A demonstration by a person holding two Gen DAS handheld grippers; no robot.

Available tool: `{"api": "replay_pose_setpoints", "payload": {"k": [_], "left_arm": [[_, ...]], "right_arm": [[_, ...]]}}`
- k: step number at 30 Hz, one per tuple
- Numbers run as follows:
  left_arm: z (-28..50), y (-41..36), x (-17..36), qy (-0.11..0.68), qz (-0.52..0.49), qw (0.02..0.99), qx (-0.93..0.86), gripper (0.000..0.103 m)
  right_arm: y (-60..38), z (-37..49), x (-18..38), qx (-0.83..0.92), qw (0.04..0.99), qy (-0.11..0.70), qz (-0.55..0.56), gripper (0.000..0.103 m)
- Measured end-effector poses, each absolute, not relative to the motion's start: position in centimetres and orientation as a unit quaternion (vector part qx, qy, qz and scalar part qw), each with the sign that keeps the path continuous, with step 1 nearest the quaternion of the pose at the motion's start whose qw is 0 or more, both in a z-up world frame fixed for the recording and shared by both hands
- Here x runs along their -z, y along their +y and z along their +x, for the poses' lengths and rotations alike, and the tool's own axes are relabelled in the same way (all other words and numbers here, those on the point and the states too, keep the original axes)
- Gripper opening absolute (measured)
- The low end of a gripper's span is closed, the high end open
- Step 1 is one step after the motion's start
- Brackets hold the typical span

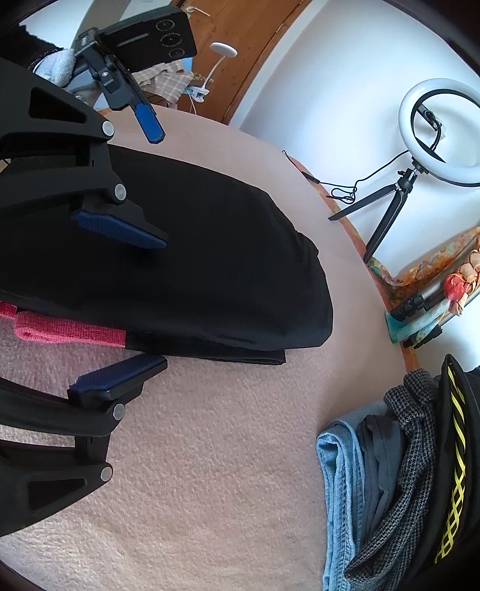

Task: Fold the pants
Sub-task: 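Grasp the folded black trousers bundle with the right gripper, then lift the bundle with both grippers and carry it toward the clothes stack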

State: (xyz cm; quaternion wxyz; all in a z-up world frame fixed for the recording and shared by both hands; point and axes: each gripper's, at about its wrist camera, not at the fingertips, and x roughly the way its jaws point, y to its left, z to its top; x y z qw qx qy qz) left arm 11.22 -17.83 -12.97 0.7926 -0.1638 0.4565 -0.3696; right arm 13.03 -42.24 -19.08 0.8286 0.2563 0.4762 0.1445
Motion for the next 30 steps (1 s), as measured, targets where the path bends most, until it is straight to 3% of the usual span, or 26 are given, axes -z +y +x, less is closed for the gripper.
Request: {"api": "replay_pose_setpoints", "payload": {"k": [14,20,24,27,30], "left_arm": [[12.9,-19.5,16.8,0.516,-0.228,0.731,0.383,0.076],[13.4,-20.4,17.1,0.505,-0.245,0.730,0.390,0.076],[13.4,-21.2,16.8,0.501,-0.232,0.736,0.392,0.077],[13.5,-21.0,16.7,0.504,-0.231,0.734,0.393,0.077],[13.6,-20.8,16.8,0.502,-0.231,0.731,0.399,0.077]], "right_arm": [[-44.0,12.1,20.3,-0.199,0.799,0.465,0.324,0.063],[-44.9,11.8,21.3,-0.221,0.779,0.446,0.381,0.063],[-44.7,11.7,21.2,-0.219,0.782,0.445,0.377,0.058],[-44.8,11.8,20.8,-0.208,0.781,0.474,0.350,0.041],[-44.4,11.6,20.3,-0.218,0.779,0.495,0.318,0.041]]}}
